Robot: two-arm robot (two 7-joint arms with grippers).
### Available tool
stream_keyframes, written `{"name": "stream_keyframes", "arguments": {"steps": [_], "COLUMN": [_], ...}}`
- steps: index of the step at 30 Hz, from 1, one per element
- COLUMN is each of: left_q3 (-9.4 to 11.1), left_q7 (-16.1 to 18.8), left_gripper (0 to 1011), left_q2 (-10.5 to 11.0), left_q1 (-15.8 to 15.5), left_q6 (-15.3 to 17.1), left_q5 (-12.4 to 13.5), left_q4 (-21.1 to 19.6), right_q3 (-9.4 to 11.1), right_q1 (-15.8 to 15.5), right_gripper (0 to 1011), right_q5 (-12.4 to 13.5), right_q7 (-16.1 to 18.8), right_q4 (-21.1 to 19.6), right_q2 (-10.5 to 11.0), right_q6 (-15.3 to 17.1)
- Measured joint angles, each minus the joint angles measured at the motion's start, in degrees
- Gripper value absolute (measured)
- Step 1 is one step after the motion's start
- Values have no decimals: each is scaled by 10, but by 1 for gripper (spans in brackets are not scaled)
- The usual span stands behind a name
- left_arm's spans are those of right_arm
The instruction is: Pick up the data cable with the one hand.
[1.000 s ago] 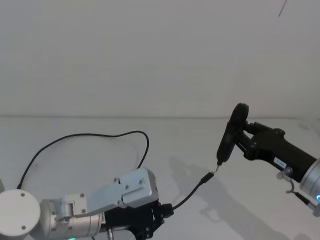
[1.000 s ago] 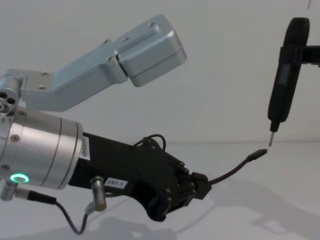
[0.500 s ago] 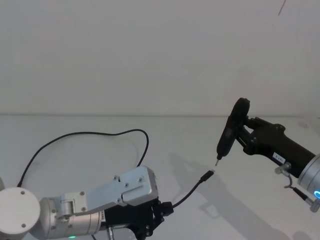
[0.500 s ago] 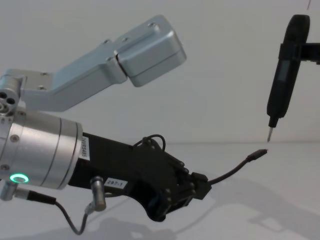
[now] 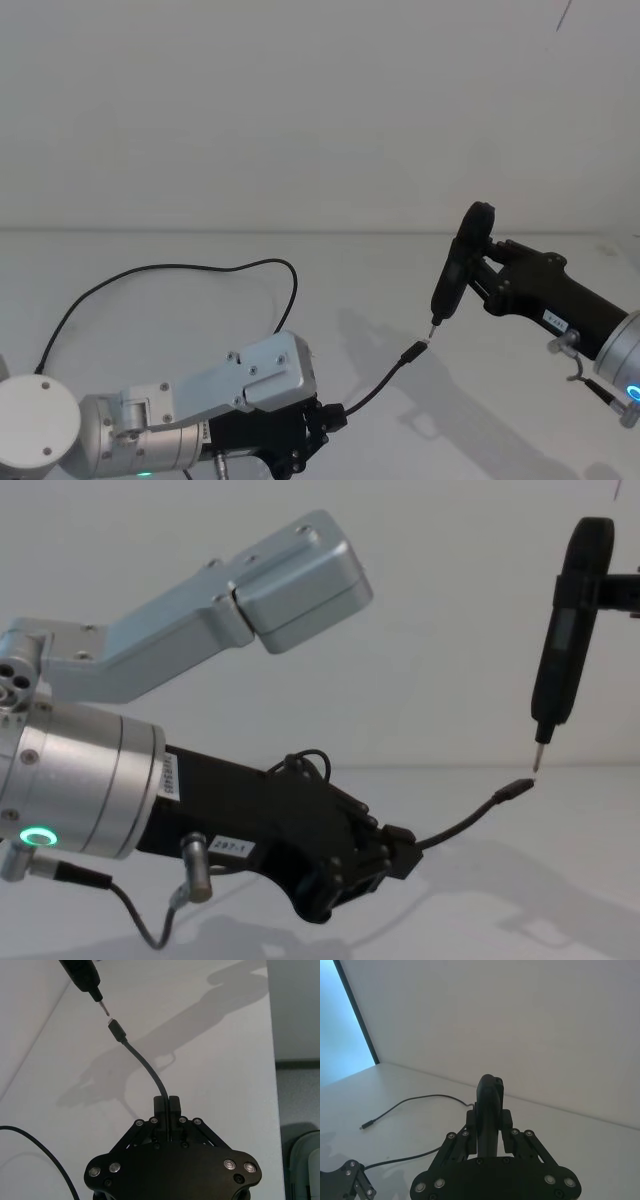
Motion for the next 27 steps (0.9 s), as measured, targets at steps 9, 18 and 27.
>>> {"name": "stream_keyframes", "arguments": {"steps": [9, 18, 27], "left_q3": [0, 0, 0], "left_q7": [0, 0, 0], "left_gripper": [53, 53, 53], "left_q2": [0, 0, 0], "left_q1": [0, 0, 0], "left_q6": [0, 0, 0], "left_q5": [0, 0, 0], "left_q4": [0, 0, 0], "right_q3": [-5, -10, -14], "right_q1": [2, 5, 7], "right_gripper": [279, 279, 279], "right_q5": [0, 1, 4], "right_q7": [-4, -10, -13], "right_q4": [2, 4, 6], "right_q2": [4, 8, 11], "right_q6": [-1, -1, -1]}}
